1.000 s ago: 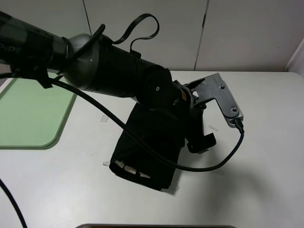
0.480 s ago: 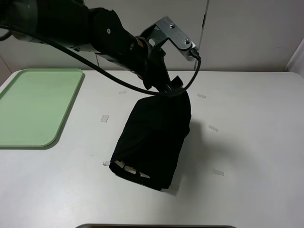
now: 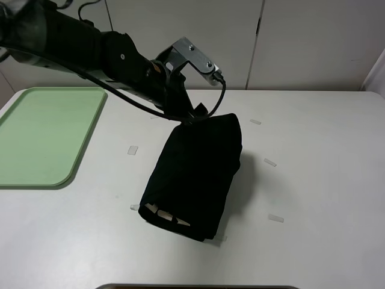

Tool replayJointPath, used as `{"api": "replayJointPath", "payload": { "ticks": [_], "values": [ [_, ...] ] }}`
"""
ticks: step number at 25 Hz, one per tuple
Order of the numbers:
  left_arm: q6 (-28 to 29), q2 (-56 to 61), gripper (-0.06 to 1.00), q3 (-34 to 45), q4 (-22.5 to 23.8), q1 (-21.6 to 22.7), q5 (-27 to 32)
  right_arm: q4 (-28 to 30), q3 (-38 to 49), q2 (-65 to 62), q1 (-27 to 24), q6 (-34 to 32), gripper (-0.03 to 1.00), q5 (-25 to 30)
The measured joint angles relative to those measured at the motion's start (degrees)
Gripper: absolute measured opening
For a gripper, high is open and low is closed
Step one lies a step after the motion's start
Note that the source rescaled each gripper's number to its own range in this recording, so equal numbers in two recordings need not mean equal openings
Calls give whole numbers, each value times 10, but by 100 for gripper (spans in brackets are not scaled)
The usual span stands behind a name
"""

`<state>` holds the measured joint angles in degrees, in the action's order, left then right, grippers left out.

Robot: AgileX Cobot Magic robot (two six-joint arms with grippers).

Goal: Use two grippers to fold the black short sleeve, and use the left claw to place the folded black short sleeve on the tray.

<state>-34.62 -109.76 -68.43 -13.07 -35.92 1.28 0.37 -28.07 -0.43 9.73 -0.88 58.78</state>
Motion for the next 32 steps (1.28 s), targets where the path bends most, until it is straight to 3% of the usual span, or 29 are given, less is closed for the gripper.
{"api": "replayJointPath", "payload": {
  "ticks": [9, 19, 28, 32],
  "values": [
    [16, -70, 100, 2, -63, -30, -91, 0, 0, 0, 0, 0, 100, 0],
    [17, -78, 100, 2, -67, -83, -125, 0, 0, 0, 0, 0, 100, 0],
    [17, -77, 100, 2, -68, -120, -140, 0, 0, 0, 0, 0, 100, 0],
    [17, -31, 99, 3, -63, -111, -106, 0, 0, 0, 0, 0, 100, 0]
  ]
}}
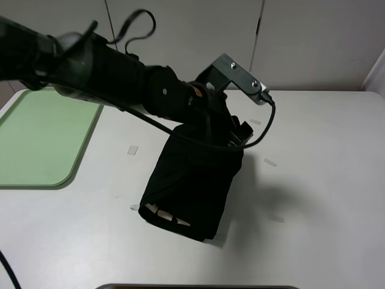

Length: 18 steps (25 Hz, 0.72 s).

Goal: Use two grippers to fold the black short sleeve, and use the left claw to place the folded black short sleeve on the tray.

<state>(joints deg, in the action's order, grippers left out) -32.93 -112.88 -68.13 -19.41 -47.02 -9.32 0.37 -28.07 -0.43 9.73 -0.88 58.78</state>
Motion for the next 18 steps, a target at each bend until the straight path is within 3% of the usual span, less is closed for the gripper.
{"api": "replayJointPath", "payload": {
  "ticks": [6, 12, 14, 18],
  "values": [
    [0, 59, 99, 22, 29, 38, 62, 0, 0, 0, 0, 0, 100, 0],
    [-2, 92, 98, 95, 73, 84, 115, 0, 0, 0, 0, 0, 100, 0],
    [-2, 92, 98, 120, 77, 86, 120, 0, 0, 0, 0, 0, 100, 0],
    [-2, 92, 98, 166, 78, 49, 103, 0, 0, 0, 0, 0, 100, 0]
  ]
}}
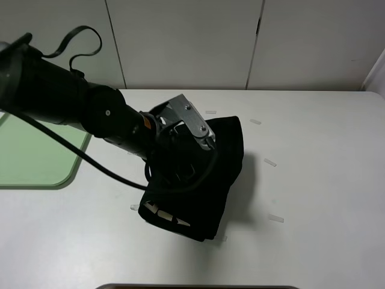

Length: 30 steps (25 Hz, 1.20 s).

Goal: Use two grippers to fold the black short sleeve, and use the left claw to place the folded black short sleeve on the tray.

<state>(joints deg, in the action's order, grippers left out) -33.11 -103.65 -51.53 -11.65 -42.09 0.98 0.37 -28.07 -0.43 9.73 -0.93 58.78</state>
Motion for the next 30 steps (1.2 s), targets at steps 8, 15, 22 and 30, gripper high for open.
{"api": "replayJointPath", "payload": {
  "ticks": [8, 15, 22, 30],
  "values": [
    [0, 0, 97, 25, 0, -106, -15, 0, 0, 0, 0, 0, 100, 0],
    [12, -24, 97, 54, 0, -125, -38, 0, 0, 0, 0, 0, 100, 0],
    [40, 27, 97, 50, 0, -125, -69, 0, 0, 0, 0, 0, 100, 0],
    [41, 104, 97, 49, -3, -117, -87, 0, 0, 0, 0, 0, 100, 0]
  ]
}}
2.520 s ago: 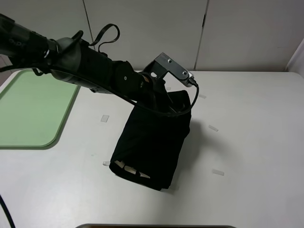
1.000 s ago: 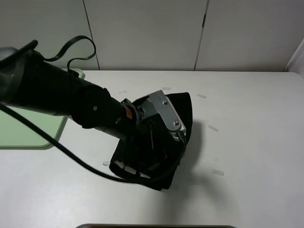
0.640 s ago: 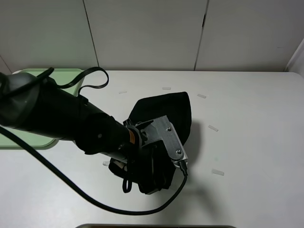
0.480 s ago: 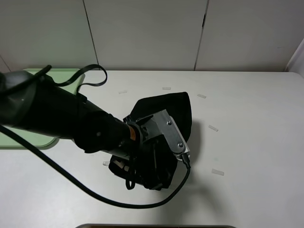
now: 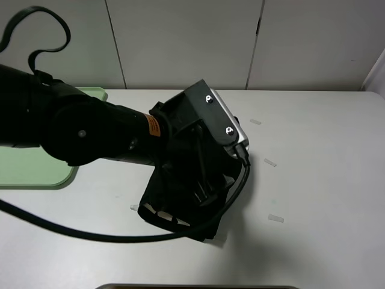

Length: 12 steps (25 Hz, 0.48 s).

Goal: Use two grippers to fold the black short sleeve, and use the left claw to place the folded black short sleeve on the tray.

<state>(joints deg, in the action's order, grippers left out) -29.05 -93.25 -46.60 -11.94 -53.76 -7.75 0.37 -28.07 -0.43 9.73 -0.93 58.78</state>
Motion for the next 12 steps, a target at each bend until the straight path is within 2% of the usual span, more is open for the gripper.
{"api": "replayJointPath", "payload": {
  "ticks": [2, 5, 7, 8, 9, 12],
  "values": [
    [0, -3, 97, 0, -9, 15, -19, 0, 0, 0, 0, 0, 100, 0],
    [5, -25, 97, 0, -39, 38, -84, 0, 0, 0, 0, 0, 100, 0],
    [11, -51, 97, 0, -57, 46, -143, 0, 0, 0, 0, 0, 100, 0],
    [16, -82, 97, -1, -67, 46, -199, 0, 0, 0, 0, 0, 100, 0],
    [17, -100, 97, 0, -66, 46, -220, 0, 0, 0, 0, 0, 100, 0],
    [17, -131, 97, 0, -58, 46, -232, 0, 0, 0, 0, 0, 100, 0]
  ]
}}
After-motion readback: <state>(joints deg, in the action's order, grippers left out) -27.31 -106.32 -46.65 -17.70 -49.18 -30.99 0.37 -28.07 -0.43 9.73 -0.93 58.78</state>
